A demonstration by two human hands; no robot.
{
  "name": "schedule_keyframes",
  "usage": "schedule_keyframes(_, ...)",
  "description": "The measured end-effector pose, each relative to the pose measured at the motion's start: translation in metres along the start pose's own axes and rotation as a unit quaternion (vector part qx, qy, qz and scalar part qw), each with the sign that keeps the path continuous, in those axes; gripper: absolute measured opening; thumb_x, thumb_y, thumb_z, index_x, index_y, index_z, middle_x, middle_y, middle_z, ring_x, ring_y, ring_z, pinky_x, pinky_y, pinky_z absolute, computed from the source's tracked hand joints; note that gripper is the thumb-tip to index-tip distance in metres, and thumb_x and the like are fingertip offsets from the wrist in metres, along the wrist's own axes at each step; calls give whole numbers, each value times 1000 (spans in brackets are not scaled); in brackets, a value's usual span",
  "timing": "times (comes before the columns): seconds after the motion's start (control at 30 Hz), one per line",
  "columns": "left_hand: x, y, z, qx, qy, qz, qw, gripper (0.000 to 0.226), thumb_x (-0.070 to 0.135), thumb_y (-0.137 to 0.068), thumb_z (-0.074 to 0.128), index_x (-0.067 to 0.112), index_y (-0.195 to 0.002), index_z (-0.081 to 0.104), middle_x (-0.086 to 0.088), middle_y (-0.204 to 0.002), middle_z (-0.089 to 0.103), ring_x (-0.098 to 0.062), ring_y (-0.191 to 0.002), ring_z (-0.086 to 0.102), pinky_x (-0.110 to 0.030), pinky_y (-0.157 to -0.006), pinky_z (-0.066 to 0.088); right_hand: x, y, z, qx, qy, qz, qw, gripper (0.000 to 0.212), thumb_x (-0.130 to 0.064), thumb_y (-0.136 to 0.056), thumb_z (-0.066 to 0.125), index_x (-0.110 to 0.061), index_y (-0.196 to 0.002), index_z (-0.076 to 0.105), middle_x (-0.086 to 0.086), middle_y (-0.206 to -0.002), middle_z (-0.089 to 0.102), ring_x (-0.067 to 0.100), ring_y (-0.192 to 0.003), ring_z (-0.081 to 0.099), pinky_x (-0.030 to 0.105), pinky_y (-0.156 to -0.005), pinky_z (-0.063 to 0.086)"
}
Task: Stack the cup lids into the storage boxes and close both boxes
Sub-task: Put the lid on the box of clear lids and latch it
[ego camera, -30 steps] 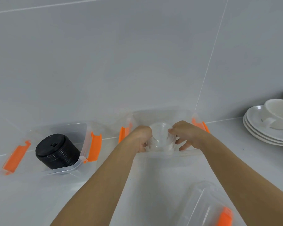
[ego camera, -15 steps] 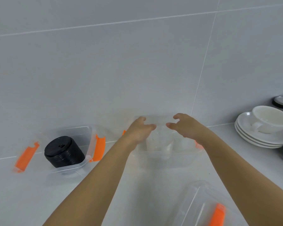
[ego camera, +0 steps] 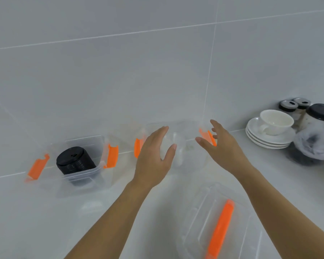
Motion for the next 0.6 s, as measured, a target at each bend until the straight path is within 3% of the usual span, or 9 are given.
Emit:
schedule_keyframes(0.07, 3, 13, 8, -11, -4, 7, 1000, 51, 30, -91, 54, 15, -138, 44, 3, -143, 46, -9, -134, 38, -1, -106, 13, 8, 16, -4, 21, 15, -3, 1000, 77, -53, -85, 53, -26, -148, 19, 1, -150, 36, 20, -133, 40, 39, -106, 36)
schedule_keyframes(0.2, 1, 37, 27, -54, -2, -4, 999, 55, 34, -91, 51, 17, -142, 39, 3, -147, 40, -10, -137, 33, -25, -113, 27, 28, 44, -9, 38, 34, 9, 999, 79, -53, -86, 53, -25, -149, 15, 3, -152, 32, 22, -135, 38, 41, -109, 34)
schedule_keyframes(0.37, -9, 67, 52, -103, -19, -37, 994, 58, 35, -93, 51, 17, -145, 31, 5, -152, 34, -10, -141, 26, -22, -113, 19, 57, 79, -8, 36, 94, 43, 994, 77, -46, -89, 52, -19, -150, 14, 7, -151, 32, 24, -138, 30, 37, -110, 23)
schedule_keyframes(0.6, -28, 108, 79, -209, -81, -75, 972, 65, 43, -93, 46, 18, -148, 22, 3, -156, 24, -12, -144, 19, -28, -117, 16, 106, 113, 5, -9, 140, 117, 983, 77, -49, -89, 49, -18, -150, 14, 8, -153, 29, 27, -140, 27, 40, -112, 19)
Point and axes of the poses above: each hand's wrist, its own y-axis away from the middle knuckle, its own z-axis out of the palm, x = y × z, the point moved 6 cm from there along -y, towards the middle knuckle
